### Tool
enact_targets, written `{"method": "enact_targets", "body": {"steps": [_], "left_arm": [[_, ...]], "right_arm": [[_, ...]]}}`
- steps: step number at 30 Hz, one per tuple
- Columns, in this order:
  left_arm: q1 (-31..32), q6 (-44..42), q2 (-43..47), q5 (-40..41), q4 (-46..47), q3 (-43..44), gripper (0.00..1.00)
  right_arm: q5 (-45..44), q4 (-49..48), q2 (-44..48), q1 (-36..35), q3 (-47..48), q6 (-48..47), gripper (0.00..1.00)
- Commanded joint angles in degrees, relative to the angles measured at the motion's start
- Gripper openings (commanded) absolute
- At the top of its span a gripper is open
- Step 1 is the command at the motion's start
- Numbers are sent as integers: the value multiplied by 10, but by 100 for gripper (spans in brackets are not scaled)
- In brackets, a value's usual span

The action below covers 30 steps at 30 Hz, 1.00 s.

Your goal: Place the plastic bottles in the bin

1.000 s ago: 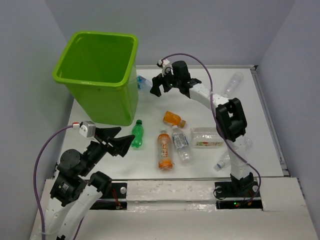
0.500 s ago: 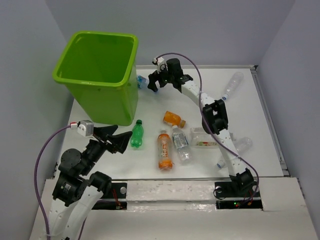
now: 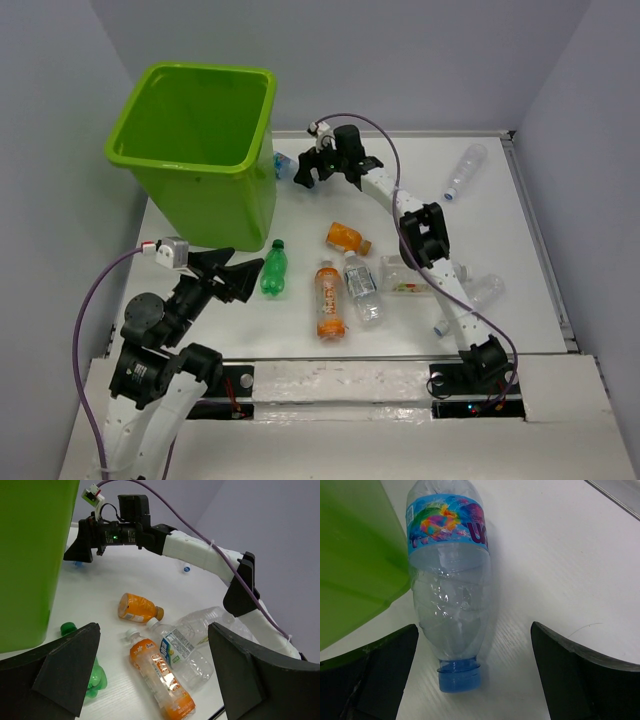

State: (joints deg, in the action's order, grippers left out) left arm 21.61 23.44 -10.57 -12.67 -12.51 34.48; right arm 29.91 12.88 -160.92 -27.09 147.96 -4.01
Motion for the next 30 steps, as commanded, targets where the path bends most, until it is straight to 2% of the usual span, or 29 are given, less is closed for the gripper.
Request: {"method": "enact_targets", "body": {"steps": [1, 5, 7, 15, 17, 19, 21, 25, 28, 29, 30], "left_arm": [[-6, -5, -1, -12, 30, -1, 99], [-10, -4, 6, -9, 29, -1, 99], [-12, -4, 12, -7, 28, -1, 99], [-15, -2, 29, -3, 27, 0, 99], [-15, -3, 30, -4, 27, 0, 99], [-15, -3, 31, -6, 27, 1, 99], [-14, -3, 34, -7, 27, 1, 99], [-14, -3, 39, -8, 26, 1, 99], [-11, -3, 43, -8, 25, 1, 99], [-11, -2, 45, -8, 25, 1, 99], [-11, -2, 45, -7, 24, 1, 99]], "right_arm": [[27, -51, 1, -10, 32, 32, 100], [41, -51, -3, -10, 38, 56, 100], [40, -49, 0, -17, 35, 58, 95], [-6, -26, 17, -24, 14, 70, 92], [-7, -22, 21, -30, 6, 72, 84], [-23, -16, 31, -30, -5, 71, 81], [-40, -14, 46, -36, -35, 71, 71], [-75, -13, 55, -41, -46, 71, 67], [-79, 1, 59, -46, -48, 64, 76], [-78, 6, 60, -52, -54, 59, 74], [-74, 6, 63, -52, -60, 58, 65]]}}
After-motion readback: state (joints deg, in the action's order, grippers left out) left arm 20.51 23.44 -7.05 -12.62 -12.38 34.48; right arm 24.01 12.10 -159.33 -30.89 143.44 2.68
